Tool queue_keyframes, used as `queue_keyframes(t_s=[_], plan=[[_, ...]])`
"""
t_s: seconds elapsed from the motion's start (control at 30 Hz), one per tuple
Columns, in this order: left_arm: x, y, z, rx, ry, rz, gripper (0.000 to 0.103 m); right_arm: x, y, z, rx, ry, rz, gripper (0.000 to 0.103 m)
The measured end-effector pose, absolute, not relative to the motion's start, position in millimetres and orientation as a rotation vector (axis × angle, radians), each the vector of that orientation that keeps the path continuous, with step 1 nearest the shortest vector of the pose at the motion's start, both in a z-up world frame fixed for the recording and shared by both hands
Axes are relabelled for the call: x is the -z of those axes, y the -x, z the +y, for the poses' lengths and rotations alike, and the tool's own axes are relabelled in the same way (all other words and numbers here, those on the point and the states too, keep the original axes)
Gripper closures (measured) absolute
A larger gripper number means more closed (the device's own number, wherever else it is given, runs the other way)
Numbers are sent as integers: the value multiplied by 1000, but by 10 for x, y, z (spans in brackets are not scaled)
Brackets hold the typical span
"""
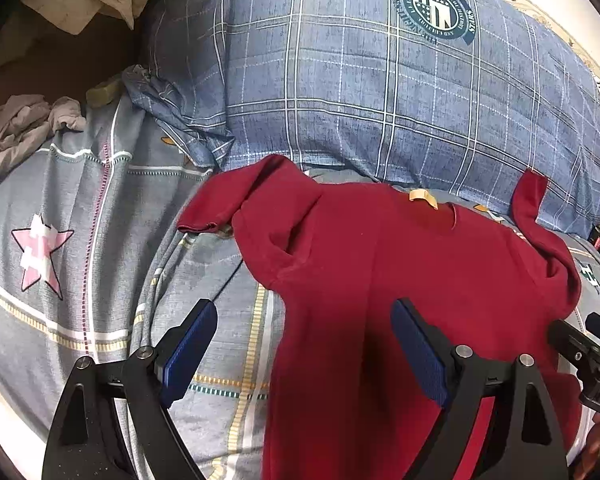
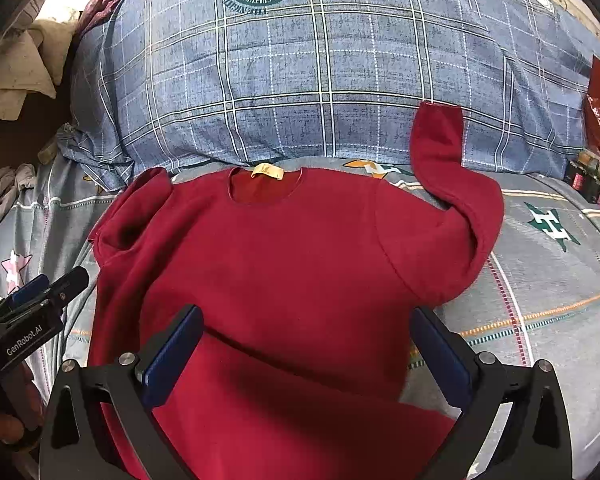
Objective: Fold small clothes
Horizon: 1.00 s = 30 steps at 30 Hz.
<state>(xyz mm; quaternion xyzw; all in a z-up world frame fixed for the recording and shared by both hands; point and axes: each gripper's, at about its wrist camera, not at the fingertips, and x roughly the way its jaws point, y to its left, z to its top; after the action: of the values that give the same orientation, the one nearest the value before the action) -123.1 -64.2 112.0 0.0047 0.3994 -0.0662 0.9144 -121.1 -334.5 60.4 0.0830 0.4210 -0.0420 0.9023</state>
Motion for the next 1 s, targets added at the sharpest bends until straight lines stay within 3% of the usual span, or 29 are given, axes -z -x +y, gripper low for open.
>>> queue_keyframes(t_s=[1.0], plan=[[-673,515,-488,100,28,845,15,-423,567,-2994,-6,-146,886,1]])
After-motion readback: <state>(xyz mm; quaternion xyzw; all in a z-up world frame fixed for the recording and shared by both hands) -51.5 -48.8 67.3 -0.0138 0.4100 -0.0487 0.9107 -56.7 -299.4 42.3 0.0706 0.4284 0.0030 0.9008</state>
